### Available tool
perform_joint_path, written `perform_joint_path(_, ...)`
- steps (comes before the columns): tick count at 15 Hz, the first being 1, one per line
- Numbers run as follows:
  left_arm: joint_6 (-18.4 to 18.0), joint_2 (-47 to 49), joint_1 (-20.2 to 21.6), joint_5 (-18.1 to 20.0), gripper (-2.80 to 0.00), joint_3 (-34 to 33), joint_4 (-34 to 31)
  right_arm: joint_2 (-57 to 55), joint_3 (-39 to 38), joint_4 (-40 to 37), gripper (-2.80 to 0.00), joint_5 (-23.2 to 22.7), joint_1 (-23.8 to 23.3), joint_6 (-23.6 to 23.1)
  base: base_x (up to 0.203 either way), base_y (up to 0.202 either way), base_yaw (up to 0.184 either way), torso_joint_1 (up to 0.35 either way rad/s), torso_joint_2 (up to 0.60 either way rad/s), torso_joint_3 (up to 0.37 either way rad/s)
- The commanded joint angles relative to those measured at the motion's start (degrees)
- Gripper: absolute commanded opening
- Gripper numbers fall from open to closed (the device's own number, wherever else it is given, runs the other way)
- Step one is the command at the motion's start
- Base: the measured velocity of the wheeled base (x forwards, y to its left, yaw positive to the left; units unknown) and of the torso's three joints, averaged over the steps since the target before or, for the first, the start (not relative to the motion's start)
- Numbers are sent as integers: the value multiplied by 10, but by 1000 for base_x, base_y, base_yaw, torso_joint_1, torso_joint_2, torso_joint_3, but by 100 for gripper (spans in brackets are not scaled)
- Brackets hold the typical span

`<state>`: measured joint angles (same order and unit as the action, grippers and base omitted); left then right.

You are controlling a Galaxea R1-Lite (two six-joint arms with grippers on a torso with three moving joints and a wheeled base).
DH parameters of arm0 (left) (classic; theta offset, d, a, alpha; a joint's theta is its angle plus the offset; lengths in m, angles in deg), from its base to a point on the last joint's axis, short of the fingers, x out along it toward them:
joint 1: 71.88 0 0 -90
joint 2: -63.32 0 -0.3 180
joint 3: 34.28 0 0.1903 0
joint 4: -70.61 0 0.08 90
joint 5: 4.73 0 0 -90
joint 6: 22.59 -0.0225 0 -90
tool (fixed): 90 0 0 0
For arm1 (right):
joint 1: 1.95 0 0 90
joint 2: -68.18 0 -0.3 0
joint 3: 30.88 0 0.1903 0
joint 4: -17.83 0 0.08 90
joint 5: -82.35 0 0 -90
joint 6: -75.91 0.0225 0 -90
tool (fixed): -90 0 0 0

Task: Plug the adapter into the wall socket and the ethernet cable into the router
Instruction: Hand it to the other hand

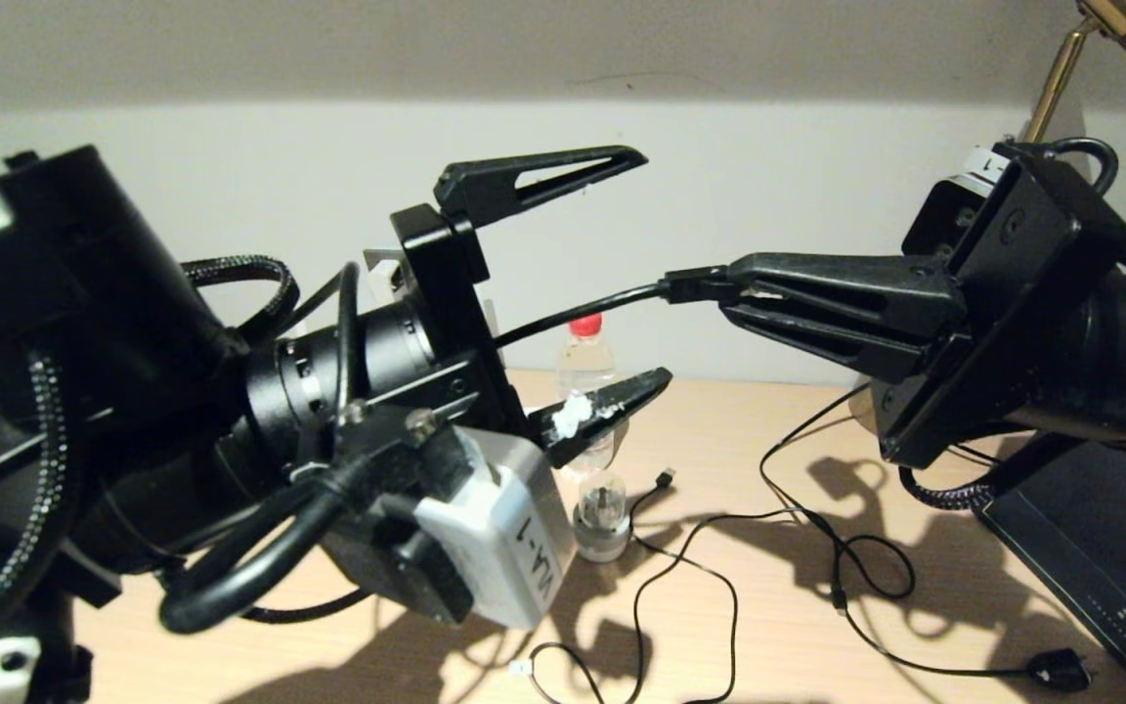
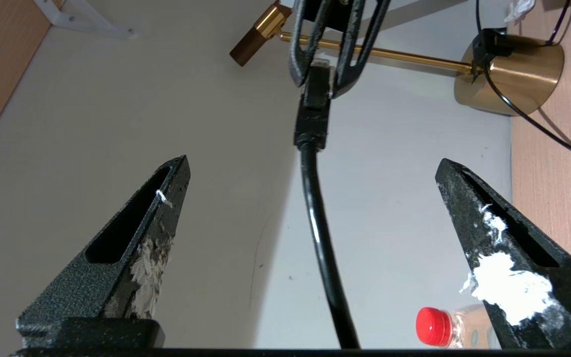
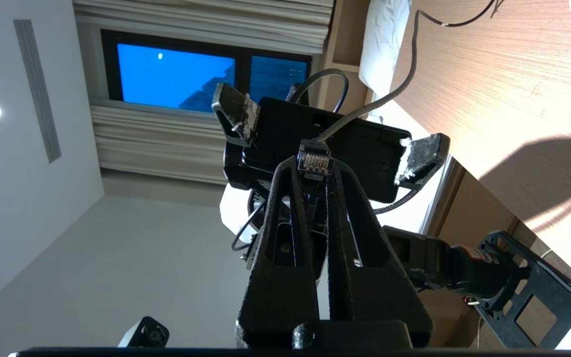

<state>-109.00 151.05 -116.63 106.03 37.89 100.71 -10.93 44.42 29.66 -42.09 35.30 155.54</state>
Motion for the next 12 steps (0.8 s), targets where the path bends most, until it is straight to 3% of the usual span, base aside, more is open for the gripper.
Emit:
perform_joint_path(1, -5, 4, 0, 3, 0, 0, 3, -1, 1, 2, -280, -3, 1, 4, 0, 0, 0, 0, 0, 0)
perform_joint_path(5, -5, 8, 1, 3, 0, 4, 3, -1, -1, 2, -280, -3, 3, 3, 0, 0, 0, 0, 0, 0)
perform_joint_path(6, -5, 9, 1, 3, -280, 5, 3, -1, -1, 2, -280, -2, 3, -1, 0, 0, 0, 0, 0, 0)
perform_joint_path(12, -5, 14, 0, 4, -280, 17, 4, -7, -4, 2, -280, -2, 11, -6, 0, 0, 0, 0, 0, 0)
